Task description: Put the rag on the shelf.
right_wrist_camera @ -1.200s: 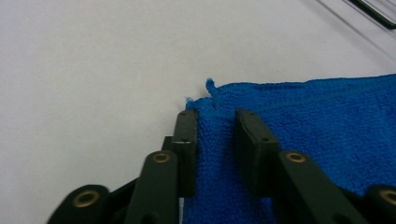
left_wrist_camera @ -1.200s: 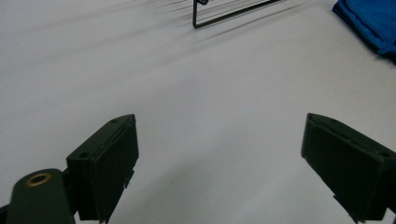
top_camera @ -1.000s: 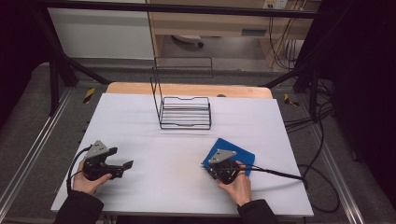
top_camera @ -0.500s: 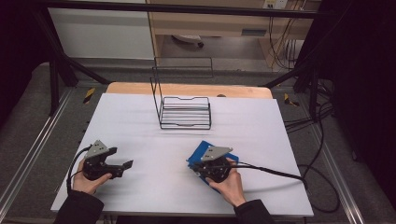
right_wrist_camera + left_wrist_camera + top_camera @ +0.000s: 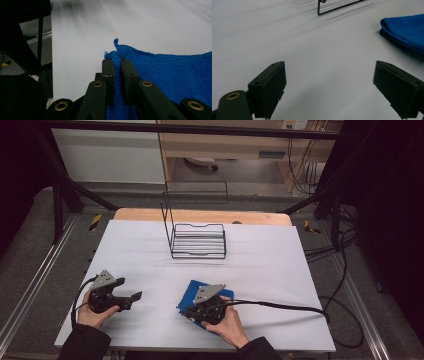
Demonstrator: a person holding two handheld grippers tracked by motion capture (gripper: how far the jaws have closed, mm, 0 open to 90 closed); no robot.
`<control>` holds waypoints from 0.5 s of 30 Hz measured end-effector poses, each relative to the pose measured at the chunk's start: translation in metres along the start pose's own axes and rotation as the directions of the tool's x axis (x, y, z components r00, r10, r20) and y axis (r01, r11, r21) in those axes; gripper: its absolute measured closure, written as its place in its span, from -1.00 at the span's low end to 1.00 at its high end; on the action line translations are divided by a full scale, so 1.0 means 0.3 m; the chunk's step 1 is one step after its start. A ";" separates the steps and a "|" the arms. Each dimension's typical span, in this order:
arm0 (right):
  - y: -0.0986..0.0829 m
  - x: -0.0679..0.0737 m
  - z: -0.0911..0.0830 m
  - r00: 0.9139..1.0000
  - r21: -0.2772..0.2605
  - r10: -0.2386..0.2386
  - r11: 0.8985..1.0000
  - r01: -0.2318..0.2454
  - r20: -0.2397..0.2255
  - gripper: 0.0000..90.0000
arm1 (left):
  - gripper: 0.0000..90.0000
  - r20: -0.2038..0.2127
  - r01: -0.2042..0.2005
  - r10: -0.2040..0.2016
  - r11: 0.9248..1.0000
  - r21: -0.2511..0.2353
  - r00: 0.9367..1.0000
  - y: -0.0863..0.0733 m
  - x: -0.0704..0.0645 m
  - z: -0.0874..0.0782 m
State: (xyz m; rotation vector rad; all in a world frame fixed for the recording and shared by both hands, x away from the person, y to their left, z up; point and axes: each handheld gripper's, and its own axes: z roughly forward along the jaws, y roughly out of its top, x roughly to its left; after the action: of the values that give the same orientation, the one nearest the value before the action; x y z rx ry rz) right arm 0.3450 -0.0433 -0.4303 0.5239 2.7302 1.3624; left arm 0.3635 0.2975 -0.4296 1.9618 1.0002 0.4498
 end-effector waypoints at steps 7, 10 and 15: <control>-0.002 -0.010 -0.003 0.999 0.005 0.031 0.999 -0.031 0.028 0.12 | -0.74 0.002 0.005 -0.005 1.000 0.000 1.000 0.000 0.000 0.000; 0.004 -0.046 -0.075 0.992 -0.042 0.064 0.997 -0.060 0.104 -0.03 | -0.75 0.001 0.003 -0.003 1.000 0.001 1.000 0.000 -0.001 0.001; -0.055 -0.145 -0.190 0.942 -0.078 0.171 0.985 -0.155 0.288 -0.04 | -0.75 0.001 0.003 -0.003 1.000 0.000 1.000 0.002 -0.002 0.003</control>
State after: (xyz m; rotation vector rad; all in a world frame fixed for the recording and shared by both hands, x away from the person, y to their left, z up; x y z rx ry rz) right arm 0.3707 -0.1100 -0.4129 0.8879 2.4501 1.2666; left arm 0.3640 0.2966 -0.4296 1.9595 1.0028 0.4472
